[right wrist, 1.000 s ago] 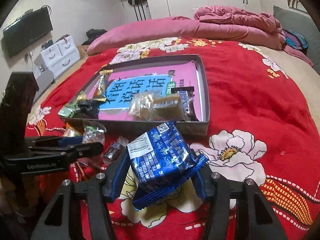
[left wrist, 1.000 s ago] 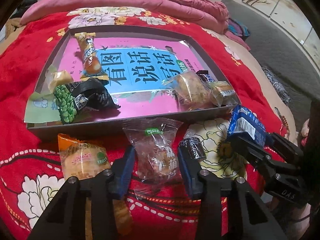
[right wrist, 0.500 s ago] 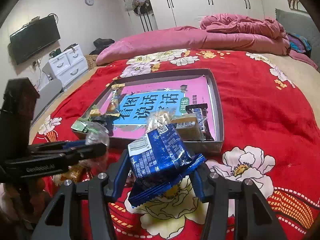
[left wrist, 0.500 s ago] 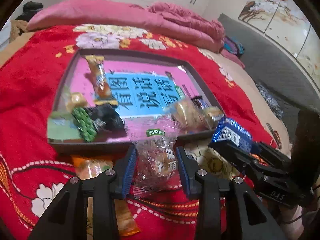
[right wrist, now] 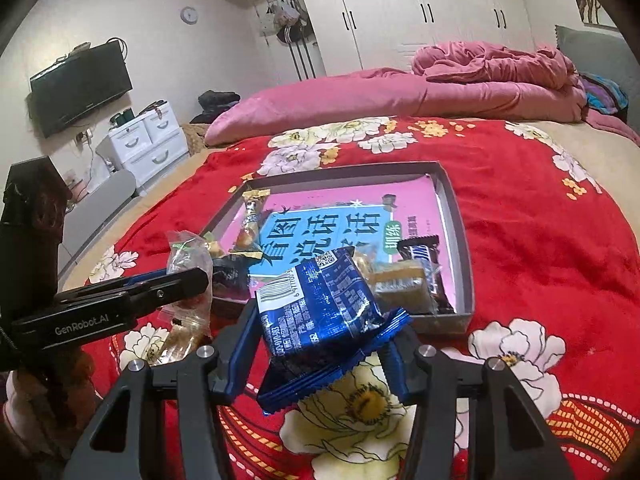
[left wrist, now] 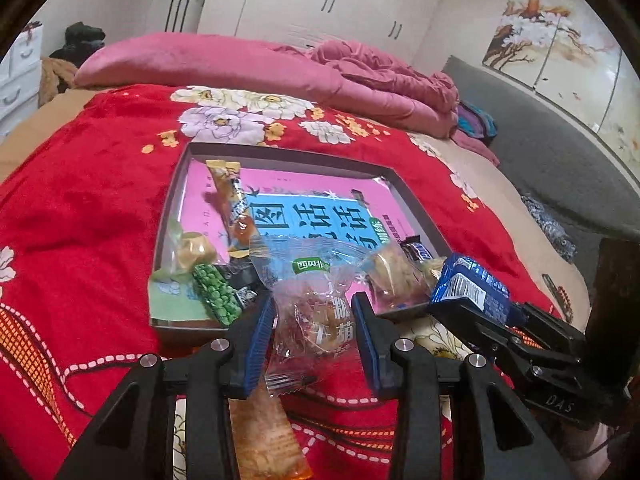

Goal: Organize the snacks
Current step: 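Carry the blue biscuit pack and clear cookie bag over the tray with both tools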

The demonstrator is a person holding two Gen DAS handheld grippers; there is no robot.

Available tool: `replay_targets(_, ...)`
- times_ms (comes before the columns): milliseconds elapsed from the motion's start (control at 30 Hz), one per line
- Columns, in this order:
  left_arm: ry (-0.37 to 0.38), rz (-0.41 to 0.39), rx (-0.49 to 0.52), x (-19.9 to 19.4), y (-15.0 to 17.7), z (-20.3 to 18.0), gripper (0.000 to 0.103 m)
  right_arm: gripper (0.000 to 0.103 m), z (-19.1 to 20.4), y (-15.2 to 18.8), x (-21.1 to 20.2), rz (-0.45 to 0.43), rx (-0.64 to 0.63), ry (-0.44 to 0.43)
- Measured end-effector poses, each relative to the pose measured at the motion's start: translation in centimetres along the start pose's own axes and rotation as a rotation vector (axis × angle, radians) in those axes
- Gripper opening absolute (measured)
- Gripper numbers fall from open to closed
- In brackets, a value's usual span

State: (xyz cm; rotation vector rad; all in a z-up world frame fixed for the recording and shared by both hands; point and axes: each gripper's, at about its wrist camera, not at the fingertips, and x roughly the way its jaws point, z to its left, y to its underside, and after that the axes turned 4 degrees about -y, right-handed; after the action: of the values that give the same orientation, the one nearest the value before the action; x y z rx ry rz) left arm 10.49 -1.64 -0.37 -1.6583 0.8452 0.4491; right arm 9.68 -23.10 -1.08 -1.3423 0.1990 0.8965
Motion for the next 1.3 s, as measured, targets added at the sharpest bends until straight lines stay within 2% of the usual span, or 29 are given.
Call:
replay_targets(567,-0.022,0.002,-0.008,0.7,-0.4,0.7,0.041,0.054,-0.1,-0.8,0.9,-0.022,0.024,0.016)
replay_targets(1300,-0.015,0.027,-0.025,2.5,-0.8,0.7,0.041,0.054,-1.4,-2.0,1.9,-0.049,0.088,0.045)
